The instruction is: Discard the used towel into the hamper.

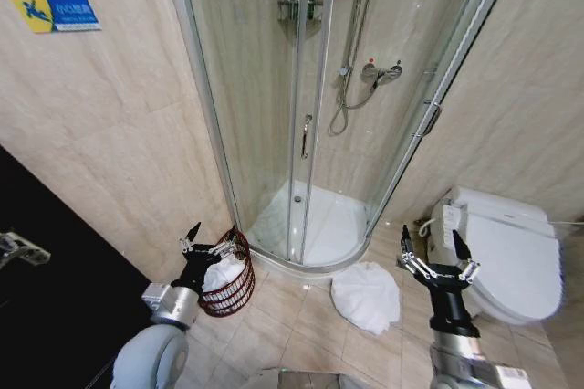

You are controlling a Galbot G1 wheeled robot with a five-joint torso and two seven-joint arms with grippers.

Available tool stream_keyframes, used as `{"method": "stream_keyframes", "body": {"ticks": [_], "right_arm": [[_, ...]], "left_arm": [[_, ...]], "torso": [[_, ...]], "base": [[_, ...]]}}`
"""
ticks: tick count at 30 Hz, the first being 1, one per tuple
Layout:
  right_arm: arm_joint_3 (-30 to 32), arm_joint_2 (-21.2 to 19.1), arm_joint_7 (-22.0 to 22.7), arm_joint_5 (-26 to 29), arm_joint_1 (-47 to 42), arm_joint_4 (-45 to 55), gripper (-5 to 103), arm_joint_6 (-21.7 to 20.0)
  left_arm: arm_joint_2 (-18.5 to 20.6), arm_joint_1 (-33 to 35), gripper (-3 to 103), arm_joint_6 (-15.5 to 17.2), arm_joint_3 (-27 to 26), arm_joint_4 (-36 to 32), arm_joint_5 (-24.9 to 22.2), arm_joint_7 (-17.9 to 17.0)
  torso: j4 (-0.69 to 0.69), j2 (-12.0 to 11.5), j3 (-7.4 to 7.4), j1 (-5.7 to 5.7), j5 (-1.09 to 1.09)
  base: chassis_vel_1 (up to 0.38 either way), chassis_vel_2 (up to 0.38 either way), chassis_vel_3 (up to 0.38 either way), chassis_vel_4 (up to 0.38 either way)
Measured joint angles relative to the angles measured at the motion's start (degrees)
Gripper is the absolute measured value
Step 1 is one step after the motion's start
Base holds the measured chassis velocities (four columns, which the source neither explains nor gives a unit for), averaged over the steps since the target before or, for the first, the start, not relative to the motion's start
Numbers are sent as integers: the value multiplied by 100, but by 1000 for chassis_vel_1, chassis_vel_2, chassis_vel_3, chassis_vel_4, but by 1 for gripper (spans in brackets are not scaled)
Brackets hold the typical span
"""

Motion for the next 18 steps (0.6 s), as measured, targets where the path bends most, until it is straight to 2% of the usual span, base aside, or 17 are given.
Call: {"method": "stream_keyframes", "body": {"ticks": [10, 18], "right_arm": [[-2, 13, 39, 5, 1, 12, 100, 33], [-2, 5, 43, 5, 7, 12, 100, 40]], "left_arm": [[0, 0, 100, 0, 0, 0, 0, 0], [1, -1, 100, 0, 0, 0, 0, 0]], "torso": [[0, 0, 0, 0, -1], [-1, 0, 0, 1, -2]], "base": [[-4, -4, 5, 5], [-118, -131, 109, 110]]}}
